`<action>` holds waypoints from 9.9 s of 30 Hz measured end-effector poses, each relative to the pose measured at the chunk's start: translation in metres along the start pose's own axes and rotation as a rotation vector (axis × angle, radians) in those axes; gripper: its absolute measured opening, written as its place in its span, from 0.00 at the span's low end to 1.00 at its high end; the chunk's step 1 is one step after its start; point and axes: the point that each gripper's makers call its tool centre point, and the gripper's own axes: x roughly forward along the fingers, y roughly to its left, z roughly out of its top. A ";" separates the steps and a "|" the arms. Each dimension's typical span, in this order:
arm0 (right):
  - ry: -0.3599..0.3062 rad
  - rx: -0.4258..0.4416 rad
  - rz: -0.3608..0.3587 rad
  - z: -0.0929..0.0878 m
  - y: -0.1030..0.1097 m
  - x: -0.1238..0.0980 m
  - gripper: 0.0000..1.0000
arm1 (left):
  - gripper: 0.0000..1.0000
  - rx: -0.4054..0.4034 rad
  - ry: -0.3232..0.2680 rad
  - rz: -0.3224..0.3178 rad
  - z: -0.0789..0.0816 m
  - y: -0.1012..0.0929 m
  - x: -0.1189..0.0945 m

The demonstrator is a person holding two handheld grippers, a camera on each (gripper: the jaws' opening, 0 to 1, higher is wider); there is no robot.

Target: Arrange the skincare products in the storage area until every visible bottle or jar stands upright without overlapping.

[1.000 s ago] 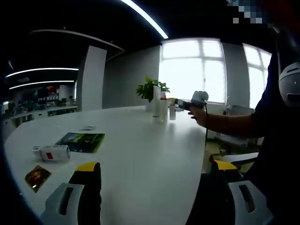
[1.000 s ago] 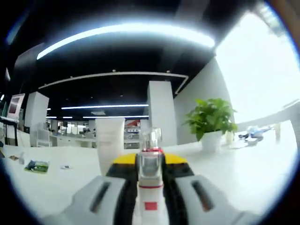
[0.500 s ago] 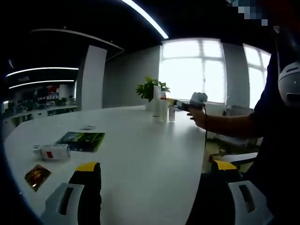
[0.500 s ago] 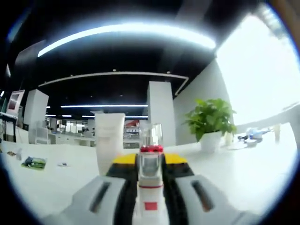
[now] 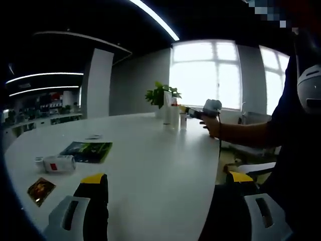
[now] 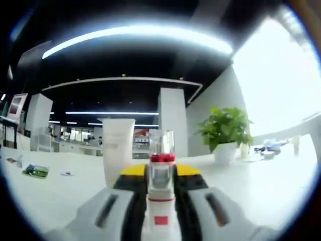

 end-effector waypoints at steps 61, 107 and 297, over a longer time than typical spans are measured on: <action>0.045 0.044 0.017 0.000 0.005 -0.007 0.74 | 1.00 0.004 -0.003 0.005 0.002 -0.001 -0.002; -0.080 -0.076 0.107 0.070 0.037 -0.018 0.97 | 1.00 0.012 0.002 0.078 0.005 0.002 -0.010; 0.810 -0.549 1.450 -0.068 0.604 -0.025 0.62 | 1.00 -0.122 -0.024 0.696 -0.021 0.089 -0.160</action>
